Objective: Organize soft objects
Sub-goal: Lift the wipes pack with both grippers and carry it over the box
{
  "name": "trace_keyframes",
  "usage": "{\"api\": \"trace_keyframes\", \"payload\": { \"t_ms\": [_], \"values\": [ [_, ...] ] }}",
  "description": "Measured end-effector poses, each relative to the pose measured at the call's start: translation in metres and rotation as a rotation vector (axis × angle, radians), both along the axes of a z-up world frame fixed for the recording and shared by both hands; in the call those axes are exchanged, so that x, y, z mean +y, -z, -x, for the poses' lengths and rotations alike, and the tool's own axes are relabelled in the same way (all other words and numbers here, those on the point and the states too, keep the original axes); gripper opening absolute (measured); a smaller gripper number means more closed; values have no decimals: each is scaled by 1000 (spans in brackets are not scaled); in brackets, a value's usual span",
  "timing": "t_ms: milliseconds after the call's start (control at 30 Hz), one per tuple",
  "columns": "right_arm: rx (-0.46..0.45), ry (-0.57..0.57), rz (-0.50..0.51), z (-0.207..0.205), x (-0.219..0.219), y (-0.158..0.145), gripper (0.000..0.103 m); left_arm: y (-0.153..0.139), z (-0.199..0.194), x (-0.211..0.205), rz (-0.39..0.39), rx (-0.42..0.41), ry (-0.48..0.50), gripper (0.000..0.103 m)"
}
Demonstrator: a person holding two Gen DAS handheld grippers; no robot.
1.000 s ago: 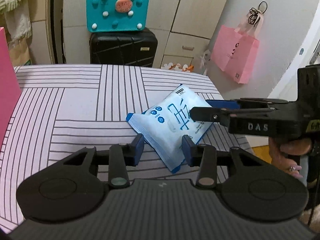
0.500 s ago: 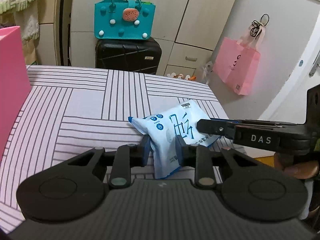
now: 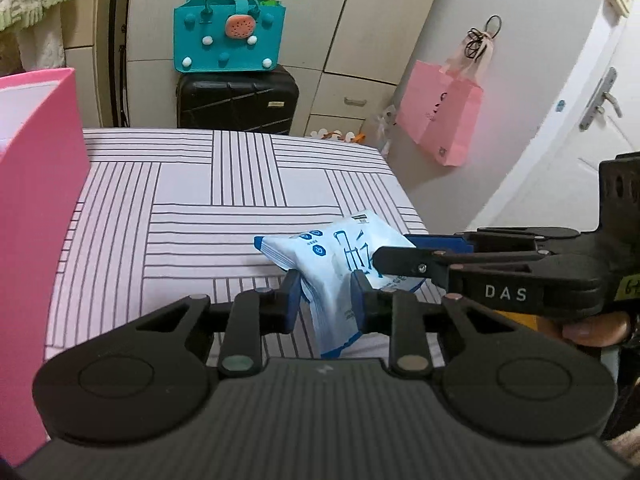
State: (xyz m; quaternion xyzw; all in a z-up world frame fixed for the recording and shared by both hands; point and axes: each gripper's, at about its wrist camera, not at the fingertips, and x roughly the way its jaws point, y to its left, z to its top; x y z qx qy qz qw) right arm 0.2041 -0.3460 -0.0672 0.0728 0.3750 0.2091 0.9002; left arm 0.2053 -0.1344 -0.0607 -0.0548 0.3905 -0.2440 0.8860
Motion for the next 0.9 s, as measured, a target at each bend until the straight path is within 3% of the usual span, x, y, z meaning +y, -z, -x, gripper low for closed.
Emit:
{"api": "trace_keyframes", "payload": {
  "t_ms": [400,900],
  "values": [
    [-28,-75,-9,53,33,-32,41,-35,58,35,-44,-102,43,26],
    [-72,-229,-35,97,97,-82,41,-79,124,108,-56,-212,-4,26]
  ]
}}
